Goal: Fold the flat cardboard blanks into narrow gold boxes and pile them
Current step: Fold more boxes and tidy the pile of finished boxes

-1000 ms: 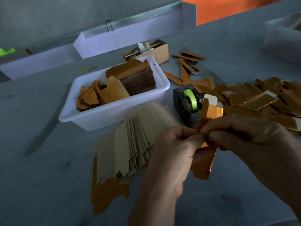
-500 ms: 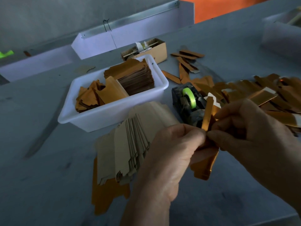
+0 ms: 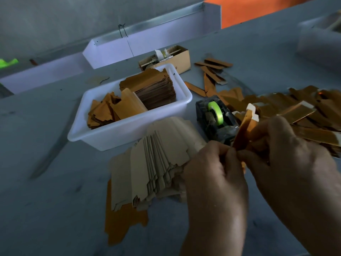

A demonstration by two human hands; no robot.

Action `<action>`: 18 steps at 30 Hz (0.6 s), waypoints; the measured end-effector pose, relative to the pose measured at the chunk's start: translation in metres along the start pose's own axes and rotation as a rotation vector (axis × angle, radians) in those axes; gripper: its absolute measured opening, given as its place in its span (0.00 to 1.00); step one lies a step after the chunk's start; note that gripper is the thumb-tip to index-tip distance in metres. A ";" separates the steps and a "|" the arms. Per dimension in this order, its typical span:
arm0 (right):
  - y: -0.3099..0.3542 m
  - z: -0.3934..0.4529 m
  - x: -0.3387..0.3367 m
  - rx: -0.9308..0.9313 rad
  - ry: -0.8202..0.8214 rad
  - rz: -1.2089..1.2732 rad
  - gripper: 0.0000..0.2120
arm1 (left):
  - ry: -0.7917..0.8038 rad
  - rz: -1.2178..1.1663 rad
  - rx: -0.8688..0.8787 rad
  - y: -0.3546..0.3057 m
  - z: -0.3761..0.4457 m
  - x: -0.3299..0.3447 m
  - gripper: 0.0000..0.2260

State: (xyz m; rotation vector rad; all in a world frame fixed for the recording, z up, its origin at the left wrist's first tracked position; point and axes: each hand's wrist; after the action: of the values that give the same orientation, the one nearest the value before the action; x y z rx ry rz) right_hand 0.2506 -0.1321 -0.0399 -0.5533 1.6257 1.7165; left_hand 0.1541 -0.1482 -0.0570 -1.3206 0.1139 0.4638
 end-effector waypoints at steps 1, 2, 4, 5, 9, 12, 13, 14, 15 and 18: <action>0.000 0.000 0.000 0.004 -0.003 0.002 0.17 | -0.019 0.028 0.022 0.000 -0.001 0.001 0.08; 0.000 0.000 0.001 0.009 -0.013 0.013 0.17 | -0.031 0.046 0.026 -0.001 -0.001 0.000 0.08; -0.001 0.001 0.000 0.021 -0.057 0.040 0.21 | -0.037 0.035 -0.002 -0.003 0.001 -0.006 0.07; -0.002 0.001 -0.001 0.021 -0.071 0.047 0.22 | -0.029 -0.010 -0.025 -0.005 0.002 -0.010 0.07; -0.009 0.002 0.003 0.073 0.151 0.416 0.22 | 0.044 -0.117 -0.117 -0.010 0.005 -0.016 0.06; -0.017 0.004 0.010 0.154 0.278 0.629 0.16 | 0.057 -0.312 -0.298 -0.011 0.007 -0.017 0.07; -0.018 0.006 0.012 0.175 0.281 0.654 0.10 | 0.071 -0.326 -0.330 -0.010 0.007 -0.017 0.07; -0.019 0.008 0.014 0.191 0.276 0.675 0.05 | 0.087 -0.268 -0.314 -0.007 0.006 -0.018 0.07; -0.022 0.011 0.016 0.196 0.267 0.677 0.02 | 0.087 -0.137 -0.242 -0.004 0.005 -0.017 0.07; -0.032 0.022 0.015 0.170 0.147 0.565 0.02 | -0.046 0.397 0.065 0.002 0.005 -0.021 0.14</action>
State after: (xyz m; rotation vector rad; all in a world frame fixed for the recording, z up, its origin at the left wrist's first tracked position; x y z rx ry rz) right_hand 0.2679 -0.1085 -0.0696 -0.1392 2.1568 1.9306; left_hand 0.1335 -0.1485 -0.0502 -1.2244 0.3542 0.8192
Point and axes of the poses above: each hand's wrist, its own z-axis towards the middle knuckle, its own x-axis out of the palm, y = z × x, and after that the axes turned 7 degrees about x, right-handed
